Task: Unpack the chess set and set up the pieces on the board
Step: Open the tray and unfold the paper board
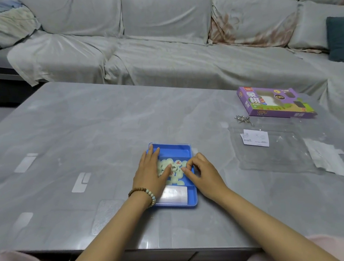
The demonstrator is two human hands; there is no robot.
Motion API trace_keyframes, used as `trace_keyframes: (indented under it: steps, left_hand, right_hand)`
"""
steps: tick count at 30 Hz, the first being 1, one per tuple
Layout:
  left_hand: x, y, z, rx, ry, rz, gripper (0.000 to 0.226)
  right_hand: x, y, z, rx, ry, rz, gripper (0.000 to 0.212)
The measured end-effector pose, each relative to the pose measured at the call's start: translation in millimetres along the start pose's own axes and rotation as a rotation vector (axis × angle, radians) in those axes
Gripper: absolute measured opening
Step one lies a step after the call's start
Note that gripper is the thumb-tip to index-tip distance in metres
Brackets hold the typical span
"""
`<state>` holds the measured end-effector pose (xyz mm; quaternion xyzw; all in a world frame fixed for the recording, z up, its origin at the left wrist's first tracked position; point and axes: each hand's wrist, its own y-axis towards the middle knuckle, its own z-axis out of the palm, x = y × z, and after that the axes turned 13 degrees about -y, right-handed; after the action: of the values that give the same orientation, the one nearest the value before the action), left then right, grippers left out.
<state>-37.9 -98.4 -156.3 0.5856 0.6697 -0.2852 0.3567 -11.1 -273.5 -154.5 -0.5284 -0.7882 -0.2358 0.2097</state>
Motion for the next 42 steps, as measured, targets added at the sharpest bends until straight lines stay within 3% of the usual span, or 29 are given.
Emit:
trace_keyframes:
  steps: [12, 21, 27, 30, 35, 42]
  left_hand:
    - [-0.1, 0.5, 0.4, 0.001, -0.006, 0.0, 0.067]
    - [0.4, 0.0, -0.1, 0.01, -0.002, -0.007, 0.068]
    - [-6.7, -3.3, -2.4, -0.001, 0.104, 0.008, 0.065]
    - [-18.0, -11.0, -0.3, 0.002, 0.268, -0.002, 0.079]
    - [-41.9, -23.3, 15.4, 0.174, 0.456, -0.19, 0.128]
    - [-50.5, -14.1, 16.5, 0.214, 0.482, -0.239, 0.127]
  right_hand:
    - [-2.8, 3.3, 0.0, 0.059, 0.06, -0.005, 0.019]
    - [-6.7, 3.6, -4.3, 0.004, 0.069, -0.007, 0.035]
    - [-9.2, -4.7, -1.3, -0.045, 0.221, 0.087, 0.021]
    - [-15.6, -6.0, -1.6, -0.068, 0.269, 0.137, 0.019]
    - [-19.4, -8.2, -7.1, -0.049, 0.368, 0.203, 0.016]
    - [-20.1, -6.8, -12.3, -0.021, 0.424, 0.205, 0.013]
